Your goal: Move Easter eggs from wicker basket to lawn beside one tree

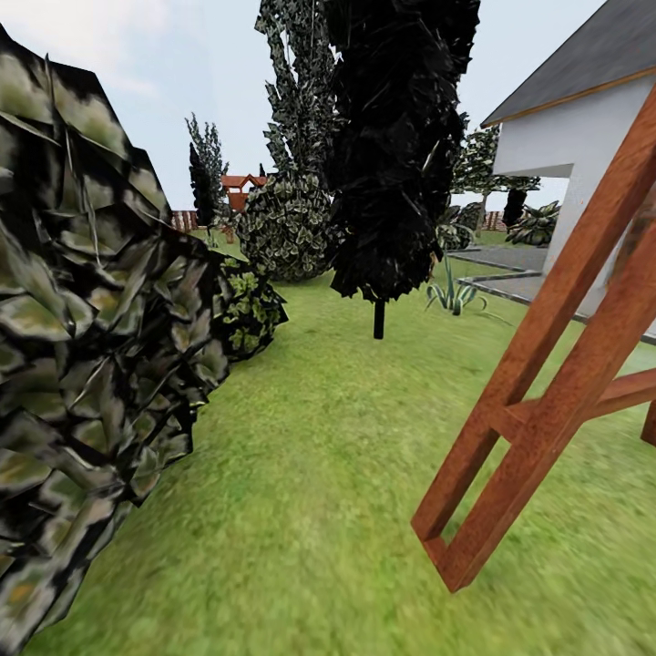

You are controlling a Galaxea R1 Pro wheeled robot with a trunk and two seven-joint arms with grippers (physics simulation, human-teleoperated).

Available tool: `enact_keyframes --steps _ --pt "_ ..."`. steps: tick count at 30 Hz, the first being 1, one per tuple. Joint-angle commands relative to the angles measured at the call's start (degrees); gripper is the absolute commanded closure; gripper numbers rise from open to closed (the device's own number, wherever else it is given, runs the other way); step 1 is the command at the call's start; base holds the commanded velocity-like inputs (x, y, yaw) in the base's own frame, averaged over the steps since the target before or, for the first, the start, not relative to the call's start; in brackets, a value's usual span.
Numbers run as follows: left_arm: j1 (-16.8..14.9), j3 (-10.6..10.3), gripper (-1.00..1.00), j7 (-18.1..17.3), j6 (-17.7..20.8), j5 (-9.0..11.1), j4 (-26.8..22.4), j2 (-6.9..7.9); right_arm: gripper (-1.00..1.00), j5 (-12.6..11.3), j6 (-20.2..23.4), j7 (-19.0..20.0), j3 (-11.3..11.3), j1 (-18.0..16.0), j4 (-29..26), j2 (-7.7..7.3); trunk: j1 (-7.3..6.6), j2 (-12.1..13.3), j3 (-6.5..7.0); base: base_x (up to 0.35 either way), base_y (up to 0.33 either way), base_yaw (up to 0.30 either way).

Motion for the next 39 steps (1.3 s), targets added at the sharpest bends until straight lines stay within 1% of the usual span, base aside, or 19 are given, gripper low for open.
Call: enact_keyframes --steps 1,14,18,22,39 --pt "-0.01 0.07 -1.00 -0.21 0.03 0.07 0.00 0.02 -1.00 0.02 -0.02 -0.08 0.03 -0.01 0.01 0.00 0.04 -0.01 -0.03 0.317 0.000 0.000" --pt "-0.01 0.07 -1.00 -0.21 0.02 0.07 0.02 0.02 -1.00 -0.11 -0.02 -0.08 -0.05 -0.01 0.01 0.00 0.04 -0.01 -0.03 0.317 0.000 0.004" --pt "-0.01 0.07 -1.00 -0.21 0.03 0.07 0.03 0.02 -1.00 -0.09 -0.02 -0.08 -0.04 -0.01 0.01 0.00 0.04 -0.01 -0.03 0.317 0.000 0.199" --pt "-0.01 0.07 -1.00 -0.21 0.03 0.07 0.03 0.02 -1.00 -0.06 -0.02 -0.08 -0.04 -0.01 0.01 0.00 0.04 -0.01 -0.03 0.317 0.000 0.068" --pt "-0.01 0.07 -1.00 -0.21 0.03 0.07 0.02 0.02 -1.00 -0.06 -0.02 -0.08 -0.03 -0.01 0.01 0.00 0.04 -0.01 -0.03 0.317 0.000 0.003"
